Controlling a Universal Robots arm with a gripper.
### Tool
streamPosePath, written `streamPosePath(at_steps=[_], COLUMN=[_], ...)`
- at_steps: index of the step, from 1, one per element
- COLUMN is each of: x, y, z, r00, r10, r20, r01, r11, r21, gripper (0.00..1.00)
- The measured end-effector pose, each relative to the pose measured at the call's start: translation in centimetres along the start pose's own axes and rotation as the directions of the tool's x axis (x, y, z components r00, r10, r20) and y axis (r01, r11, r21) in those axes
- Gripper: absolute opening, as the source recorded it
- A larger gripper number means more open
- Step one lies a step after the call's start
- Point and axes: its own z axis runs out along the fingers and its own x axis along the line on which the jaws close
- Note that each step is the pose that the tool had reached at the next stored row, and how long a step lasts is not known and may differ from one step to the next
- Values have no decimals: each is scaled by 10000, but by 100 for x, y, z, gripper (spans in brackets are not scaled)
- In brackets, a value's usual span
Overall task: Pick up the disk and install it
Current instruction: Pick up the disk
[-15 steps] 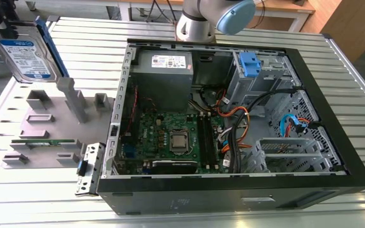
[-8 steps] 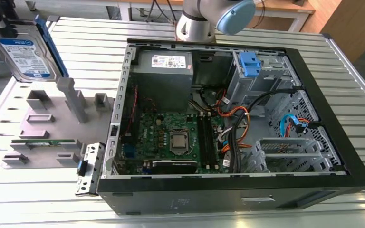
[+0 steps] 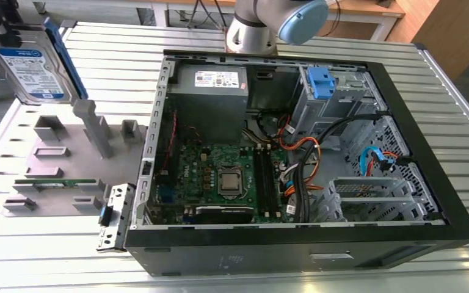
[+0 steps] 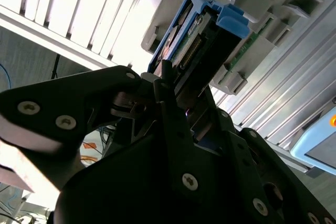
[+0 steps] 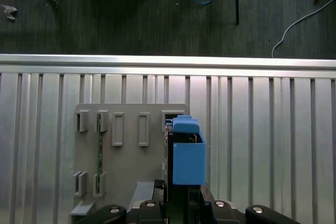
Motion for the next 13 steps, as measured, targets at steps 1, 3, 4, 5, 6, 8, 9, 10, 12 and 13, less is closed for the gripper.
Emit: streamPosePath(at_steps=[1,3,4,5,6,8,9,10,12,13], x=[0,0,0,0,0,0,-1,-1,-1,-1], y=[0,1,1,1,1,2,2,2,2,2], z=[-5,-16,-22,-26,-30,-40,-44,-48,-51,-54], r00=[10000,10000,10000,10000,10000,10000,10000,10000,10000,10000], r10=[0,0,0,0,0,0,0,0,0,0], r20=[0,1,1,1,1,0,1,0,2,1], r01=[0,0,0,0,0,0,0,0,0,0], r11=[10000,10000,10000,10000,10000,10000,10000,10000,10000,10000], r21=[1,1,1,1,1,0,0,1,3,0], gripper=[35,35,35,35,35,35,35,35,35,35])
